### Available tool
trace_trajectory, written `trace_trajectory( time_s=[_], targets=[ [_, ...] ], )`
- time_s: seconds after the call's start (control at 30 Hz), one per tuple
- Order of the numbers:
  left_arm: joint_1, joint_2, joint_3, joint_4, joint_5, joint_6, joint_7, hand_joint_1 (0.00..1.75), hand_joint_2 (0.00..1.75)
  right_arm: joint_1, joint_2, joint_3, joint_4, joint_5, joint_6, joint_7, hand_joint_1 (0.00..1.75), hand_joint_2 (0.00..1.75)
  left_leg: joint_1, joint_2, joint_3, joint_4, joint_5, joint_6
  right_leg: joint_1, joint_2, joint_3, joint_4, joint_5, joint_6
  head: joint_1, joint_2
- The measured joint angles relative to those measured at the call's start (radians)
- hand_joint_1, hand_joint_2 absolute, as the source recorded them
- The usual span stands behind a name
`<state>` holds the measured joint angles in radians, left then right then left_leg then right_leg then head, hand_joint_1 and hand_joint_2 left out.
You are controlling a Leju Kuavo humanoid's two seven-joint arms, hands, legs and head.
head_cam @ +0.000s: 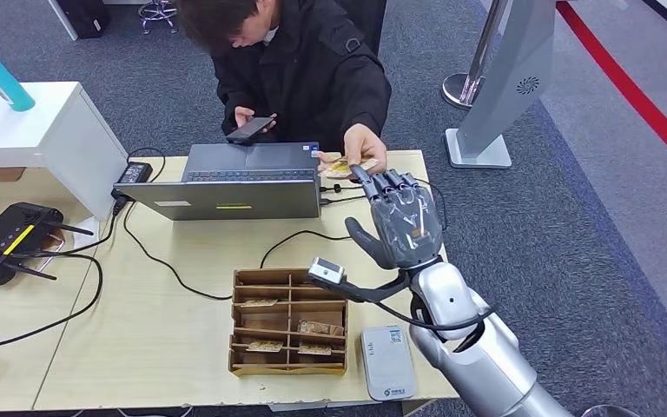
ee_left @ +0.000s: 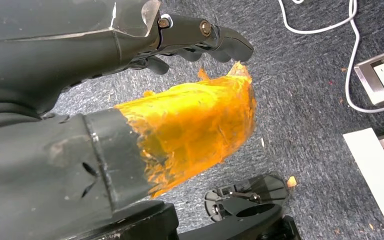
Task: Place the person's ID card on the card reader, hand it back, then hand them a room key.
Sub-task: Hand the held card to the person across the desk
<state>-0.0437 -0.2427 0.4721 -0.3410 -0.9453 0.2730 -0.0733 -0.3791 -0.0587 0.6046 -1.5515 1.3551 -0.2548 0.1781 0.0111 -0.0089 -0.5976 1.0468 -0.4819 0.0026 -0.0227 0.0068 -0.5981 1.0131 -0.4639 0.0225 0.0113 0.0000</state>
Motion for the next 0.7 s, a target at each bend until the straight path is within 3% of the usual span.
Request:
trace_trajectory(
  time_s=[0.7],
  targets=[
    [0.001, 0.001, -0.006, 0.0, 0.013, -0.001, 0.003, 0.0, 0.0, 0.008, 0.006, 0.001, -0.01, 0.006, -0.004, 0.005, 0.0, 0.0, 0.0, 0.0, 0.0, 0.0, 0.0, 0.0, 0.0, 0.0, 0.0, 0.0, 0.0, 0.0, 0.0, 0.0]
  ],
)
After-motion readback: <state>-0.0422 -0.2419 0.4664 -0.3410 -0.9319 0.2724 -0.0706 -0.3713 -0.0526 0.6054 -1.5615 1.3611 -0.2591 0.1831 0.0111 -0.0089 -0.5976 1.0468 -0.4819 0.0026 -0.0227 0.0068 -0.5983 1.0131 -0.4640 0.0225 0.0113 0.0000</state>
